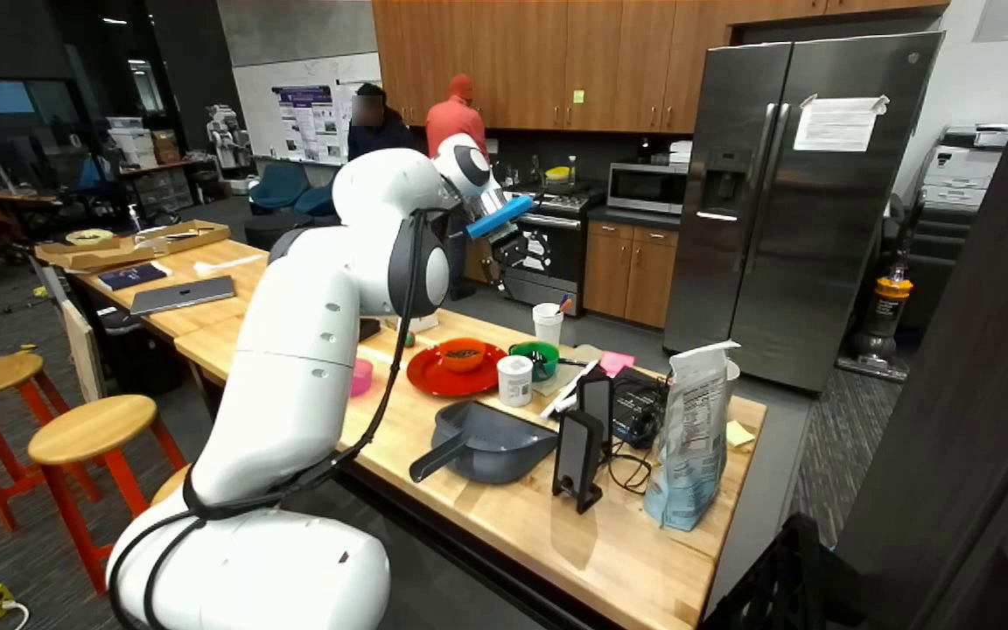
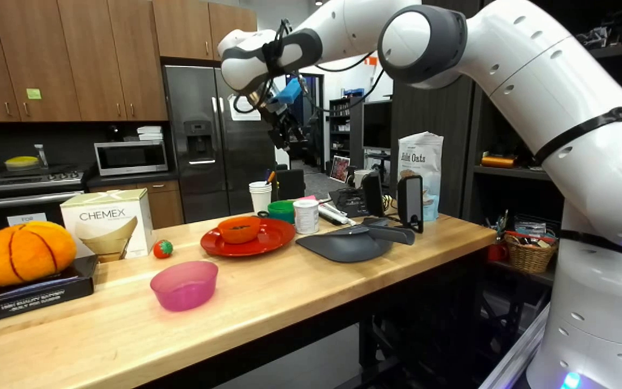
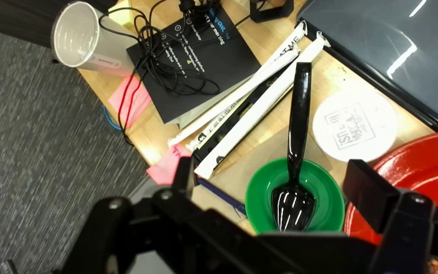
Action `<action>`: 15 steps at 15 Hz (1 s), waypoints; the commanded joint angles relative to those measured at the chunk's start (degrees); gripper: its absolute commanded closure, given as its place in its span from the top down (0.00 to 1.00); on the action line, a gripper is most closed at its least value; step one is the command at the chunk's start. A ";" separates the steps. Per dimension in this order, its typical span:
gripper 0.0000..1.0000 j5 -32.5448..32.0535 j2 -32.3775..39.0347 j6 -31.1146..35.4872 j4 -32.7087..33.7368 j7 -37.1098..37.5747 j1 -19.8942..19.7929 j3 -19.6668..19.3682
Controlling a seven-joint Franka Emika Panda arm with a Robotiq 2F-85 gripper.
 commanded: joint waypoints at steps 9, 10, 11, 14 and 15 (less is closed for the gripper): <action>1.00 1.73 -14.34 2.79 -8.52 10.90 4.00 2.07; 1.00 1.97 -16.21 3.67 -10.60 12.65 4.15 2.38; 1.00 2.21 -18.28 4.64 -13.03 14.50 4.24 2.78; 1.00 3.51 -24.49 7.78 -21.04 20.01 4.17 3.81; 1.00 4.35 -26.31 8.73 -23.45 21.79 4.10 4.18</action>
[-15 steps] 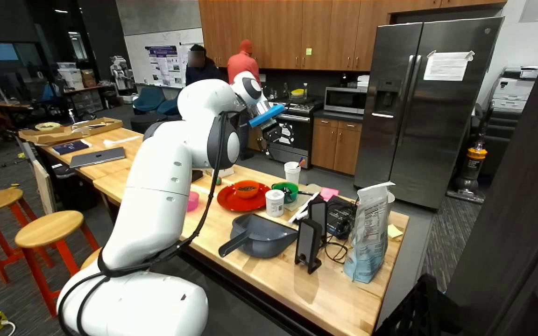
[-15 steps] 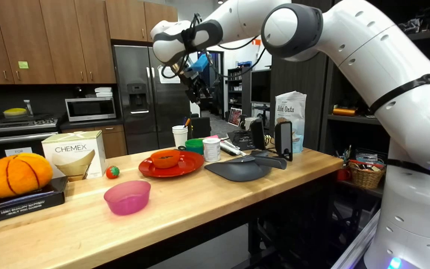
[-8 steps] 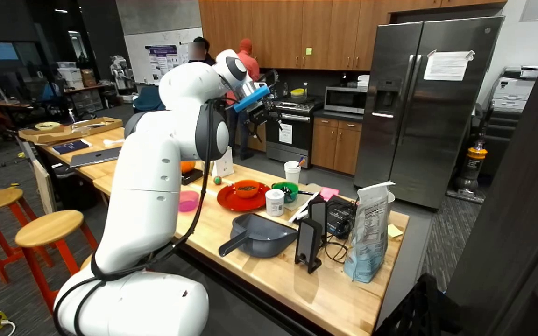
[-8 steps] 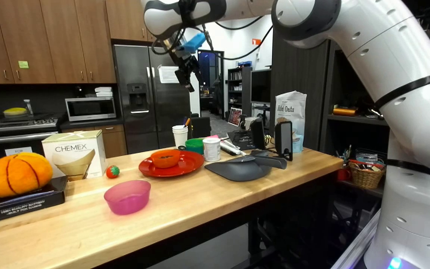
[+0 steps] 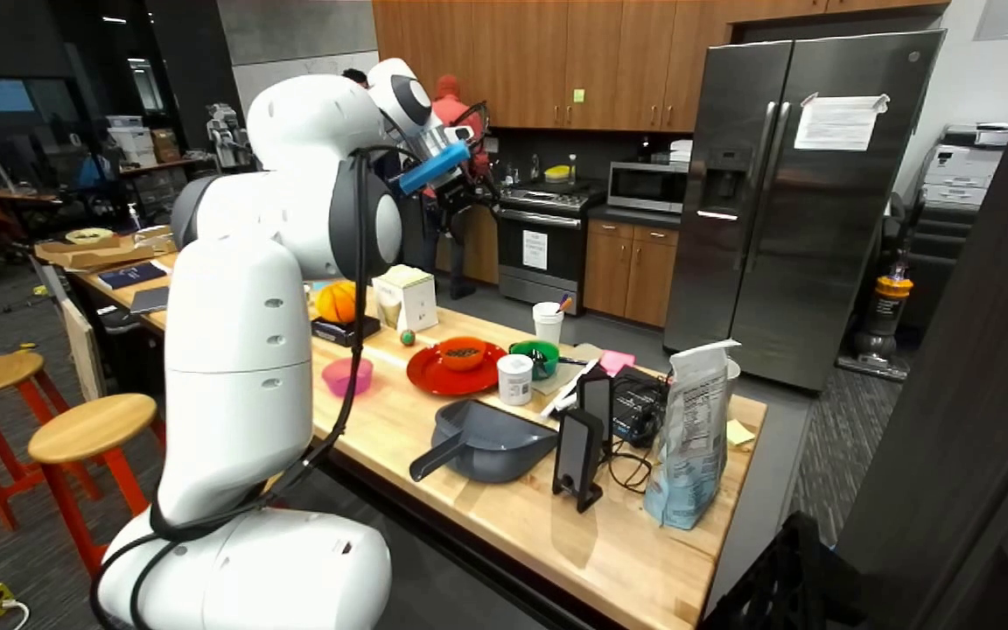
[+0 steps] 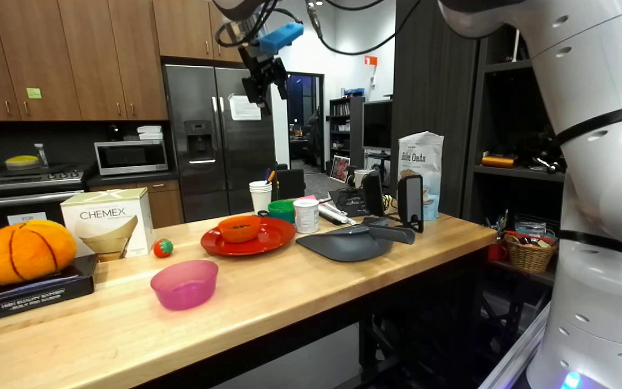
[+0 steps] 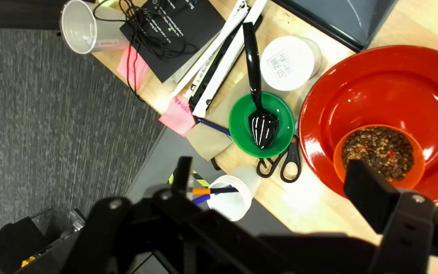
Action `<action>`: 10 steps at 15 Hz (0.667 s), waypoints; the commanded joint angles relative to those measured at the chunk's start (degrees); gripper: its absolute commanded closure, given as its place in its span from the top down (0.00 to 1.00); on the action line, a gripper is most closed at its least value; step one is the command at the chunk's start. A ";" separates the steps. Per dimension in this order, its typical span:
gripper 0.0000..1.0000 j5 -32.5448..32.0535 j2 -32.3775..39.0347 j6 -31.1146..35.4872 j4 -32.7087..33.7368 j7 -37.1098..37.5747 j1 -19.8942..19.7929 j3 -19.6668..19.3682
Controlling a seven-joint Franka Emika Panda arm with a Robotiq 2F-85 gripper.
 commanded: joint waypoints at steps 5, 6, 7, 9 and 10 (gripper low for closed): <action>1.00 10.33 -17.50 9.06 -25.31 13.02 -0.74 2.27; 1.00 12.70 -19.04 10.47 -28.33 14.09 -0.90 2.28; 1.00 14.63 -20.37 11.71 -31.00 15.00 -2.44 3.87; 1.00 18.77 -23.17 14.75 -37.27 15.81 -3.45 4.00; 1.00 21.11 -24.47 16.68 -40.57 15.92 -3.94 4.14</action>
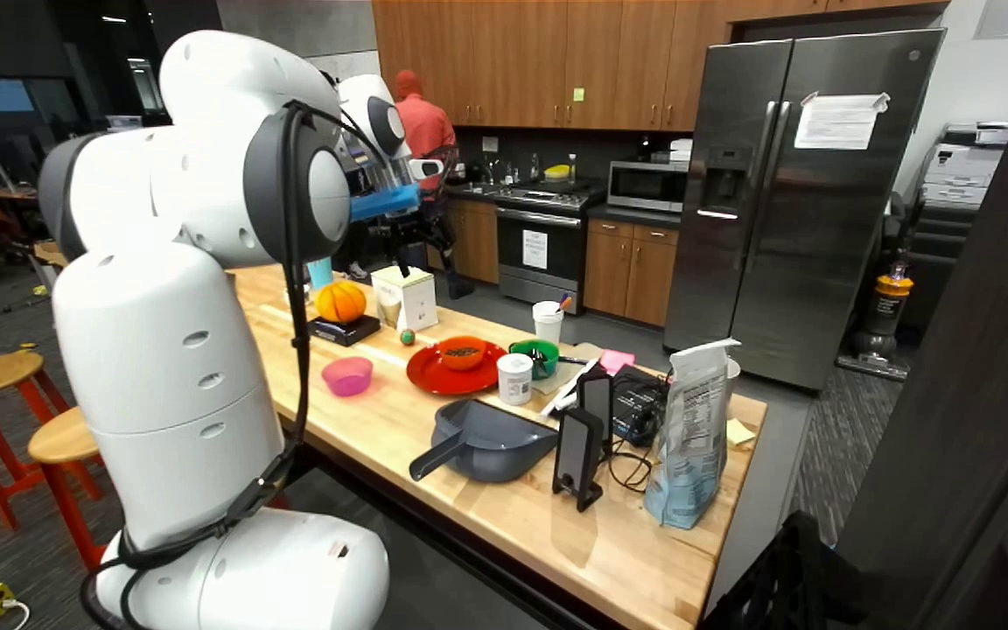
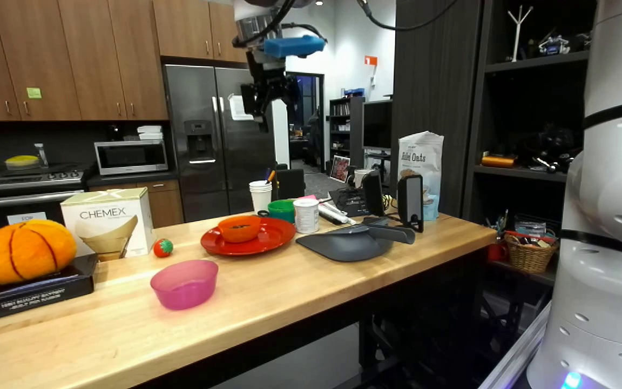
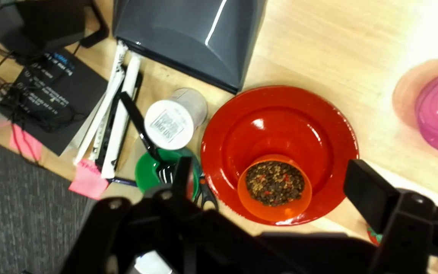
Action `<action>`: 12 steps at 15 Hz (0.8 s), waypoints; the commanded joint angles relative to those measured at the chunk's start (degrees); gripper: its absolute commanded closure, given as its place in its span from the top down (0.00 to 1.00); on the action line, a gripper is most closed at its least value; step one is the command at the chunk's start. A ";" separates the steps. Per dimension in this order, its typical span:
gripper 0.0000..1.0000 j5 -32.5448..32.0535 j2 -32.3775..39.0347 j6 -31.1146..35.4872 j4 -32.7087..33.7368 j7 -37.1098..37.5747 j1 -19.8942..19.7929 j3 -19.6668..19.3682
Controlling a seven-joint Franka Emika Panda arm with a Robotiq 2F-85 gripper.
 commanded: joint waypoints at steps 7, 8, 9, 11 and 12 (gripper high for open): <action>1.00 15.78 -10.96 13.66 -24.41 -0.52 -4.85 1.06; 1.00 16.76 -11.27 14.23 -25.36 -0.91 -5.08 1.00; 1.00 17.52 -11.45 14.62 -26.11 -1.08 -5.28 0.99; 1.00 18.83 -11.68 15.26 -27.23 -1.58 -5.64 0.92; 1.00 19.33 -11.72 15.53 -27.60 -1.78 -5.77 0.94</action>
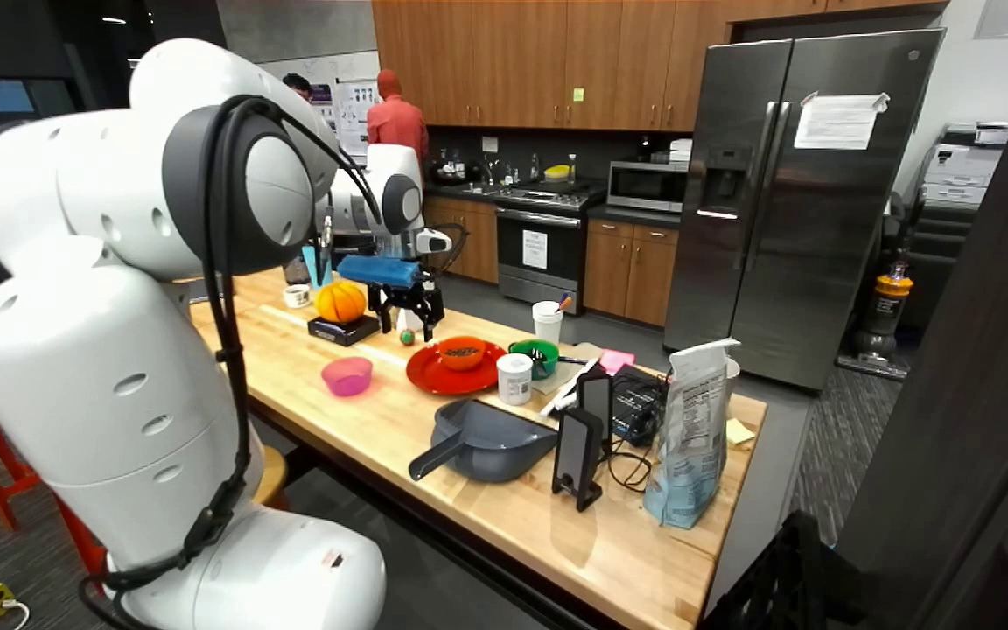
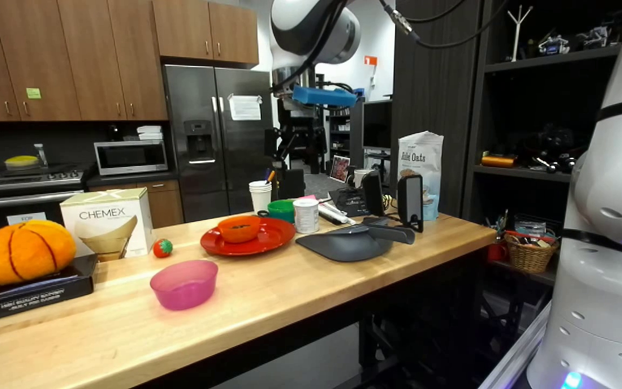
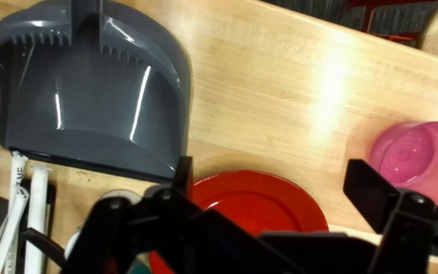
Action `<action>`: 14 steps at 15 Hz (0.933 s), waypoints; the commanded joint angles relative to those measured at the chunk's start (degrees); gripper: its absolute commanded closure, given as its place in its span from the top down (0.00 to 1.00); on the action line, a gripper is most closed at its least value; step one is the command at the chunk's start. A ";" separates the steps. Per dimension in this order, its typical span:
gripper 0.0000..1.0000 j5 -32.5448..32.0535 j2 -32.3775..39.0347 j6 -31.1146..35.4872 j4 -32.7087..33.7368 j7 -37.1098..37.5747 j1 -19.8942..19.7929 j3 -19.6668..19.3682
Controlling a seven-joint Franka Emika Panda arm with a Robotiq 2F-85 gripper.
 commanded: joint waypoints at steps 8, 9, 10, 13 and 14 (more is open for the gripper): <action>1.00 1.44 -1.84 -0.13 -1.84 -1.16 -1.67 0.55; 1.00 1.41 -1.72 -0.35 -1.61 -1.28 -1.73 0.53; 1.00 1.17 -0.59 0.16 -1.23 -0.33 -1.59 0.92; 1.00 1.16 -0.59 0.15 -1.22 -0.34 -1.69 0.90; 1.00 1.16 -0.59 0.14 -1.22 -0.34 -1.70 0.90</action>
